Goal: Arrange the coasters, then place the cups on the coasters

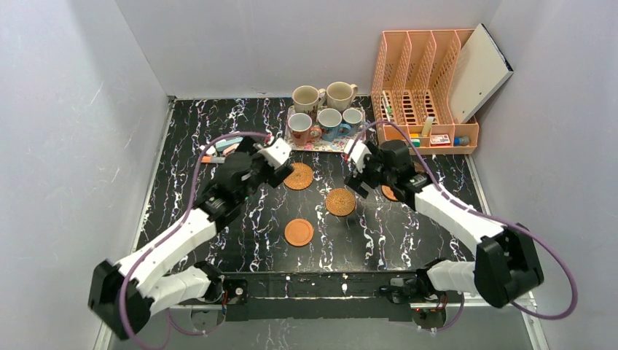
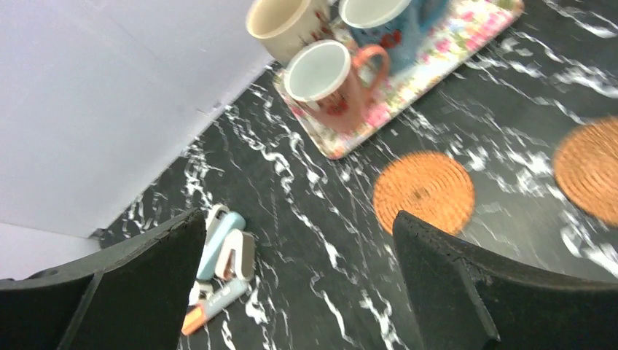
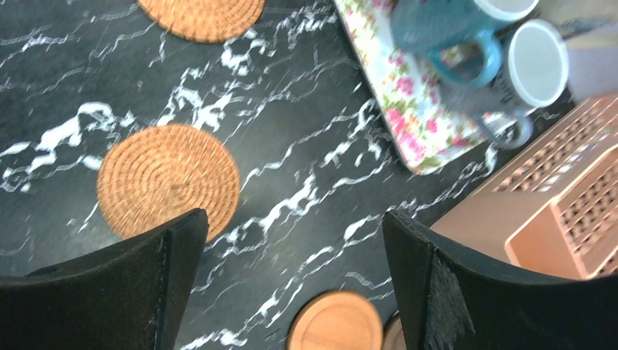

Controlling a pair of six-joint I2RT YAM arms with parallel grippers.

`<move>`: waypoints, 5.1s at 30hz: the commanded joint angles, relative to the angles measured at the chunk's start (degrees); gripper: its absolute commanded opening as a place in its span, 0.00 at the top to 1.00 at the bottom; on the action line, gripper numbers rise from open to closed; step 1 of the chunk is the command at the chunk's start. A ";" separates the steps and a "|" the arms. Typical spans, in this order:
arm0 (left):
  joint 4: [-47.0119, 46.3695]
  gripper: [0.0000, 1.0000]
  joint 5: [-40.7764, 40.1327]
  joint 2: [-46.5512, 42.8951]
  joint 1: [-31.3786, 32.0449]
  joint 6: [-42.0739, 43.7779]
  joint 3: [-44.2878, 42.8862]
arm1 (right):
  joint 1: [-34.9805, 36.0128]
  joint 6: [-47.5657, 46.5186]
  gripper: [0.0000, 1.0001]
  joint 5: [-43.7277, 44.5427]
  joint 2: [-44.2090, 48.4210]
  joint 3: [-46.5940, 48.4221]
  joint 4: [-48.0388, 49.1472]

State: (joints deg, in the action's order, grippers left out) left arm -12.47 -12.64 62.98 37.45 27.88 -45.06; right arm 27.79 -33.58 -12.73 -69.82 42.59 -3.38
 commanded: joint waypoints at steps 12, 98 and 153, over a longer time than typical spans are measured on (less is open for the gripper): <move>23.12 0.02 30.26 -11.46 -1.50 0.89 10.05 | 5.56 -2.00 0.02 6.38 -11.04 2.49 7.29; 10.68 0.02 16.21 -8.89 -1.50 -0.98 15.52 | 7.01 -2.57 0.02 30.19 -17.02 3.27 17.42; 16.38 0.02 -2.54 4.67 15.72 7.63 17.96 | 2.88 -1.32 0.02 25.43 -1.42 -2.89 23.44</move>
State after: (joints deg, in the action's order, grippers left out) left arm -2.28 -11.92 70.70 52.99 33.56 -29.34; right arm 31.07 -34.74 13.26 -73.43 40.36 17.78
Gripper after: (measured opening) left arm 0.980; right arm 0.982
